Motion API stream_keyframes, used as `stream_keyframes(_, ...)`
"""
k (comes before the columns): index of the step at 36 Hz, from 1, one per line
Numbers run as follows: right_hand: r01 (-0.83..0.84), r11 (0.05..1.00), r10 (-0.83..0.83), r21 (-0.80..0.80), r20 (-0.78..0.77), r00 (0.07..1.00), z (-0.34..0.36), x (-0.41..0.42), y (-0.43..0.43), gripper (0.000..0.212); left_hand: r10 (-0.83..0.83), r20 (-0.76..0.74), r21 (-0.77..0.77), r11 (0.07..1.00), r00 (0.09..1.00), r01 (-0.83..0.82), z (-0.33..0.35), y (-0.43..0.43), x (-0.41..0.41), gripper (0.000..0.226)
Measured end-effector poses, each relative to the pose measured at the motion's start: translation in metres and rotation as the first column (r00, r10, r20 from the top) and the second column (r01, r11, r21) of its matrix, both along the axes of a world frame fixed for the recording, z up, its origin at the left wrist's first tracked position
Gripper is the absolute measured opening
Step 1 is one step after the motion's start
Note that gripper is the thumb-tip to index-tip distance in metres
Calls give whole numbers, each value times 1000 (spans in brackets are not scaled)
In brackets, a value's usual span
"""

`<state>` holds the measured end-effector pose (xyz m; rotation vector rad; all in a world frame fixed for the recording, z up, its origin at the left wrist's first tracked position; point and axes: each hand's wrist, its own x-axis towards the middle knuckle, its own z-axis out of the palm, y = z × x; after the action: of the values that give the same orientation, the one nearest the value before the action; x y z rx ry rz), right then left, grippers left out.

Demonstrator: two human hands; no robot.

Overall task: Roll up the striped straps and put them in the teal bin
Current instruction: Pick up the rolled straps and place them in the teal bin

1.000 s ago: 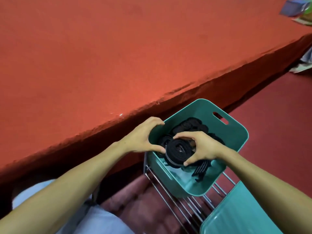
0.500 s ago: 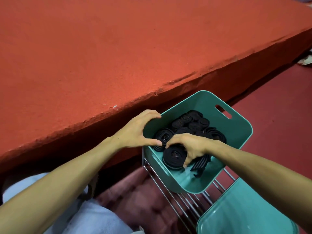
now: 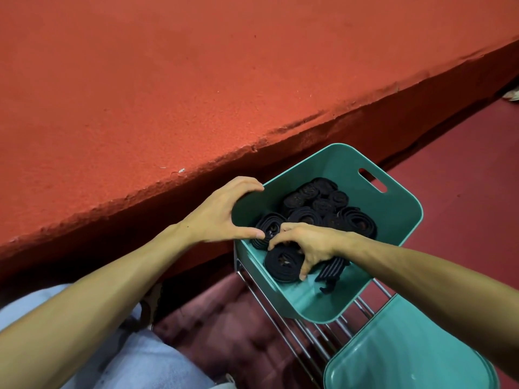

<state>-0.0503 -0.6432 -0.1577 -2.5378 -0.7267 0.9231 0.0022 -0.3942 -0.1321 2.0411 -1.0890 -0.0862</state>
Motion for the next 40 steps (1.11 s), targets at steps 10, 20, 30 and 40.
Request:
stream_keyframes(10,0,999,-1,46,26,1000,-10,1,-6,90,0,1,1,1000,1000,0,1,0,1,83)
stream_keyframes(20,-68,995,78,-78,136,988,-7,9,4,94,-10,-14,5,1000,1000,10,1,0,2,83)
stream_keyframes(30,-75,985,102,-157,169,980,-6,5,5,98,-24,-11,23,999,1000,24,2,2,0,83)
stream_keyframes(40,-43,995,54,-85,140,989,-1,0,3,104,-38,30,68,997,999,36,5,0,2,86)
